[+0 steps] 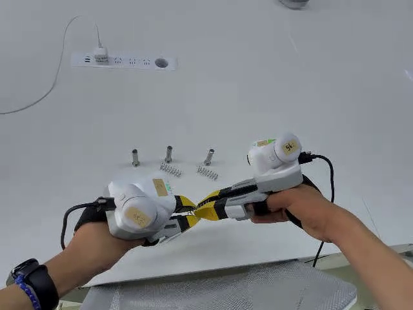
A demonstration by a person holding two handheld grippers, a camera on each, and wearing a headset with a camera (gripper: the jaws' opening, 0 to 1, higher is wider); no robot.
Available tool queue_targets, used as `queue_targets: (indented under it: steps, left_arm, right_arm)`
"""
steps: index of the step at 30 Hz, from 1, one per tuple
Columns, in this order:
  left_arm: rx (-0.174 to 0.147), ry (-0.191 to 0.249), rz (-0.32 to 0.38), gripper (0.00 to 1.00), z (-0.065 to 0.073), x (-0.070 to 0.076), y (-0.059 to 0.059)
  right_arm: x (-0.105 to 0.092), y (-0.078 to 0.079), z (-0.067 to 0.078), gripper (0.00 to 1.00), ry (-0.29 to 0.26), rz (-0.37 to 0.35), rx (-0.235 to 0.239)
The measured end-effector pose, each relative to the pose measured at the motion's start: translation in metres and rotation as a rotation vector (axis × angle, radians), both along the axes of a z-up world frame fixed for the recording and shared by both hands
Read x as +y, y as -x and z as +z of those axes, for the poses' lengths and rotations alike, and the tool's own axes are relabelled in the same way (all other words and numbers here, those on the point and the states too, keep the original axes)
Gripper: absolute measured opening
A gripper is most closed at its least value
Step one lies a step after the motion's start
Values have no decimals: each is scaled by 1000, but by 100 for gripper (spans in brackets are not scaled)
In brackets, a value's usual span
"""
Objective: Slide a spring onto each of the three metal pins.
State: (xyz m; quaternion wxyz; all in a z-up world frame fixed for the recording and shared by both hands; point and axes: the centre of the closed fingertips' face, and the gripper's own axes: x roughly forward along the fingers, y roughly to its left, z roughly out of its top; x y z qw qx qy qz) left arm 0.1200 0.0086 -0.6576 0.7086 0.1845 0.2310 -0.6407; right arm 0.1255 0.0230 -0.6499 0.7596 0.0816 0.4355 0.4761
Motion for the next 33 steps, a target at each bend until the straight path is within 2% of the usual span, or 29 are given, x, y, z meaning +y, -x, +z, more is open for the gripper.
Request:
queue_targets:
  steps: [7, 14, 20, 33]
  left_arm:
    - [28, 14, 22, 10, -3, 2, 1]
    - [49, 17, 58, 11, -9, 3, -2]
    - [101, 41, 117, 12, -11, 8, -6]
    - [104, 21, 155, 12, -18, 19, -11]
  right_arm:
    - [1, 2, -2, 12, -1, -8, 5]
    - [2, 2, -8, 12, 20, -12, -10]
    - [1, 0, -10, 12, 17, -32, -3]
    - [-2, -4, -7, 12, 5, -65, -8]
